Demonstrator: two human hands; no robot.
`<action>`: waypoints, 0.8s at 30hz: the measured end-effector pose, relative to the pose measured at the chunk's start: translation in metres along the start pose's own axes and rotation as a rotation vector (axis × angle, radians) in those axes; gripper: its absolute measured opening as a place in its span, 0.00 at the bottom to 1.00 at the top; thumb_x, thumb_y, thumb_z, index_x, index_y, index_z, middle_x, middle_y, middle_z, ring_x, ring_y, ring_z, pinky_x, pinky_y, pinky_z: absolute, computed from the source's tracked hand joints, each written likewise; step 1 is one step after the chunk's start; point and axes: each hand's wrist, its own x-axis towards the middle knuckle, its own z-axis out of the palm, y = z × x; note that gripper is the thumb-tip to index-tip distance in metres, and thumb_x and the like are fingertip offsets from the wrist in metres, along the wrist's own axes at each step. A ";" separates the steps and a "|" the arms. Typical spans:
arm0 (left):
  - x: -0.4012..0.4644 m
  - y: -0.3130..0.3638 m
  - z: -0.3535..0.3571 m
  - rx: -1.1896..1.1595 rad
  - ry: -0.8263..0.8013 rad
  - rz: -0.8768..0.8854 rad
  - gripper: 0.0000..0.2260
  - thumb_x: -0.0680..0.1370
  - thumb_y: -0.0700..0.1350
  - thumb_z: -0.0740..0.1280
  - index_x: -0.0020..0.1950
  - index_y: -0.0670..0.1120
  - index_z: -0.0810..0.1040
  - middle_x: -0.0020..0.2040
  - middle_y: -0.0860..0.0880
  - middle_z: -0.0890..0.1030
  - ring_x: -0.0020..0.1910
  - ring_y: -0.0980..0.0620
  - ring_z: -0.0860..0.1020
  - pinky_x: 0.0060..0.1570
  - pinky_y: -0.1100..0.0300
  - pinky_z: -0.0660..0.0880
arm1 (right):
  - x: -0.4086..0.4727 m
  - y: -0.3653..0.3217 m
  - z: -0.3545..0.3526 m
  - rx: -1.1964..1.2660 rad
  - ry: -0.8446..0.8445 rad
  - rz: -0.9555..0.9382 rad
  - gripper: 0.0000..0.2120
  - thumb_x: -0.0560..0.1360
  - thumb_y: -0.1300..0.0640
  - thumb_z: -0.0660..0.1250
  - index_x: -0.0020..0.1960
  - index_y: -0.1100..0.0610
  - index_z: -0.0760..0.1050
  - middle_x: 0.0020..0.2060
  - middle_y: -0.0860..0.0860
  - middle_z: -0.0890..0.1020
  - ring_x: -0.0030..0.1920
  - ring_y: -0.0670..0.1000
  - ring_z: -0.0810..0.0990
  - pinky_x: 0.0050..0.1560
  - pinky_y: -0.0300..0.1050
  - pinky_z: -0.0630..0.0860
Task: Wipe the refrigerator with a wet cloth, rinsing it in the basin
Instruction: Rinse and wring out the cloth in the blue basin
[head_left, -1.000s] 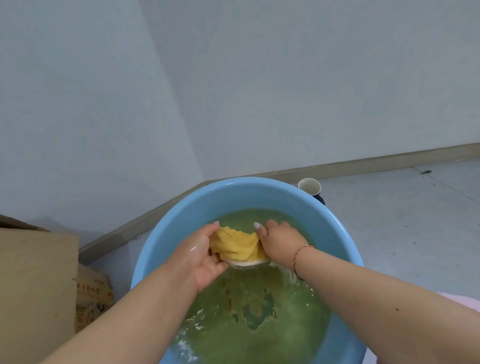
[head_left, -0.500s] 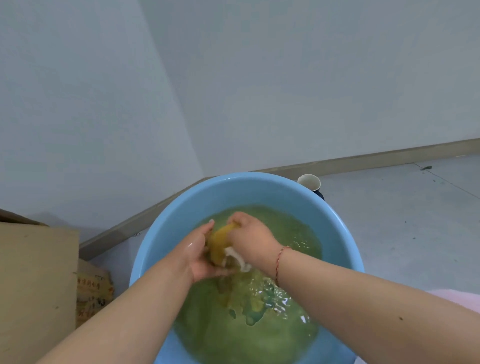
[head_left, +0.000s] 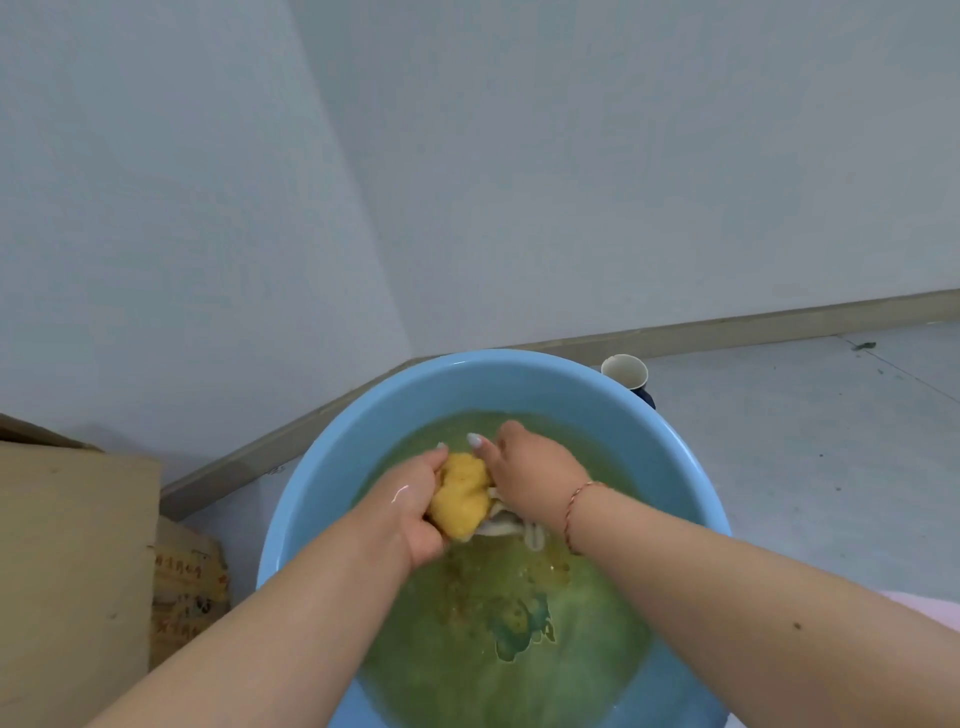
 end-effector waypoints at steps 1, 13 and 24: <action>0.002 0.004 -0.003 0.021 0.038 0.015 0.09 0.81 0.43 0.62 0.50 0.37 0.75 0.45 0.38 0.80 0.42 0.42 0.79 0.45 0.44 0.77 | 0.006 0.009 -0.002 -0.079 -0.067 0.067 0.26 0.80 0.38 0.49 0.61 0.59 0.67 0.49 0.59 0.80 0.53 0.60 0.79 0.51 0.51 0.74; 0.014 0.020 -0.044 0.751 0.208 0.326 0.19 0.74 0.36 0.71 0.64 0.45 0.74 0.60 0.43 0.76 0.54 0.46 0.78 0.58 0.50 0.77 | 0.004 0.034 -0.003 -0.661 -0.196 -0.027 0.42 0.69 0.29 0.61 0.73 0.53 0.56 0.68 0.55 0.65 0.68 0.59 0.65 0.65 0.60 0.64; 0.016 0.011 -0.036 0.237 -0.104 -0.035 0.15 0.77 0.57 0.65 0.57 0.50 0.77 0.64 0.44 0.75 0.56 0.37 0.78 0.51 0.35 0.76 | -0.018 -0.014 0.000 0.101 -0.143 -0.121 0.12 0.79 0.55 0.63 0.60 0.56 0.72 0.56 0.54 0.79 0.53 0.53 0.76 0.52 0.43 0.72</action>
